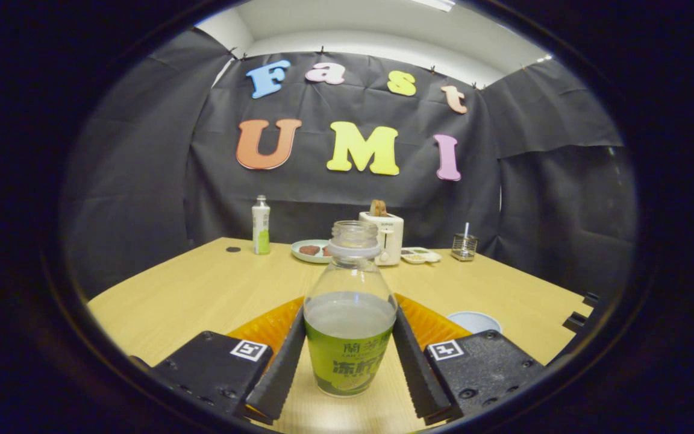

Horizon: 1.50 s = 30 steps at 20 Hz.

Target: Take the bottle from table, then pour the juice into the cup, finally place the bottle on the coaster

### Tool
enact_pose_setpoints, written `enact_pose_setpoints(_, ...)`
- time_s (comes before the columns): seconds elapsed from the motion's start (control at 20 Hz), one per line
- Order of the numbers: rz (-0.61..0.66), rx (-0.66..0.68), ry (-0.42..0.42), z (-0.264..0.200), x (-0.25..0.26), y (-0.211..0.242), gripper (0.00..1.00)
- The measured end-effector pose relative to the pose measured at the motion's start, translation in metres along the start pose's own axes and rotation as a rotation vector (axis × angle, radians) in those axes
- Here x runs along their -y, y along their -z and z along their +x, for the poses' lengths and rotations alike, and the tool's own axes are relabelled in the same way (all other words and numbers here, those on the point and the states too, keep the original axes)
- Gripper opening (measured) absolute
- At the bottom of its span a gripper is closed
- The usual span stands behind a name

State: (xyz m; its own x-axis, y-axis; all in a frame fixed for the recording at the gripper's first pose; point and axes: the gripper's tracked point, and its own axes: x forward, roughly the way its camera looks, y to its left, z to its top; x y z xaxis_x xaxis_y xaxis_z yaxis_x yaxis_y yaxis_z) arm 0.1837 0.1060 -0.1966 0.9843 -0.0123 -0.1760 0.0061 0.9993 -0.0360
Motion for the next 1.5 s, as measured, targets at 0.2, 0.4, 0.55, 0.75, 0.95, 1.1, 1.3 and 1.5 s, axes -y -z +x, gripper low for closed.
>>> enact_pose_setpoints(0.2, 0.042, 0.018, -0.035, -0.018, -0.006, -0.019, 0.82)
enact_pose_setpoints(0.4, 0.148, 0.036, -0.087, -0.034, -0.012, -0.038, 0.81)
enact_pose_setpoints(0.55, 0.234, 0.012, -0.126, -0.039, -0.013, -0.044, 0.8)
enact_pose_setpoints(0.75, 0.376, 0.014, -0.183, -0.047, -0.013, -0.059, 0.8)
enact_pose_setpoints(0.95, 0.554, 0.007, -0.231, -0.047, -0.006, -0.068, 0.8)
enact_pose_setpoints(1.1, 0.725, -0.025, -0.264, -0.045, -0.001, -0.067, 0.8)
enact_pose_setpoints(1.3, 0.923, -0.069, -0.314, -0.044, 0.007, -0.065, 0.79)
enact_pose_setpoints(1.5, 1.063, -0.11, -0.347, -0.046, 0.014, -0.063, 0.79)
